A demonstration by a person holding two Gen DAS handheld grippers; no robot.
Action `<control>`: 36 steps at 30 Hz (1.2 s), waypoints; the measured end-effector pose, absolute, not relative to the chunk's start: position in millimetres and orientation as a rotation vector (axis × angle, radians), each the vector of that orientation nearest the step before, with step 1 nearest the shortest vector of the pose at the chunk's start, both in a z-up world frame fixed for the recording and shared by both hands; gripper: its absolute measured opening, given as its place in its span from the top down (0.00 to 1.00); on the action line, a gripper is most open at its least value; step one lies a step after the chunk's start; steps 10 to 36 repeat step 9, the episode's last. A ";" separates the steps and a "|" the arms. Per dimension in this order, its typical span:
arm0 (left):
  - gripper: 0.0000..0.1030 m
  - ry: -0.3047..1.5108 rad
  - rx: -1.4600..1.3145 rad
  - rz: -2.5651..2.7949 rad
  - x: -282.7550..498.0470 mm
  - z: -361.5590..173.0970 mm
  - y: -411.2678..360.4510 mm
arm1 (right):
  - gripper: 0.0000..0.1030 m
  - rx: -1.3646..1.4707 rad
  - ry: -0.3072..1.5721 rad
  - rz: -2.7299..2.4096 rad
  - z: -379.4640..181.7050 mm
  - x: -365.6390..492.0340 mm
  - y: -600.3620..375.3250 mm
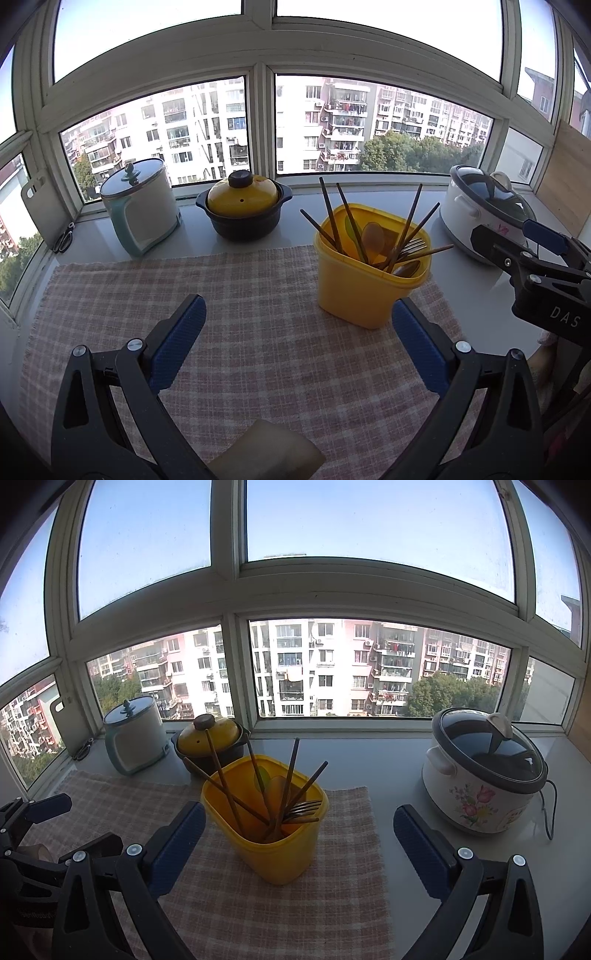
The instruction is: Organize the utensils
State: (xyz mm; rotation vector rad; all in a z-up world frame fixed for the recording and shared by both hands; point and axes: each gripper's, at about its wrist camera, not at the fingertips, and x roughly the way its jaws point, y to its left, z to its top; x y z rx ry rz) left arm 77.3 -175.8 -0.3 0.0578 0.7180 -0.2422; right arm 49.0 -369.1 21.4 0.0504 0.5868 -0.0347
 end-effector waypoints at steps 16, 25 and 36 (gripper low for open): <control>0.01 0.704 0.060 -0.223 73.5 -6.0 -172.4 | 0.00 0.051 0.592 -0.034 19.4 50.2 -367.5; 0.01 0.704 0.060 -0.223 73.5 -6.0 -172.4 | 0.00 0.051 0.592 -0.034 19.4 50.2 -367.5; 0.01 0.704 0.060 -0.223 73.5 -6.0 -172.4 | 0.00 0.051 0.592 -0.034 19.4 50.2 -367.5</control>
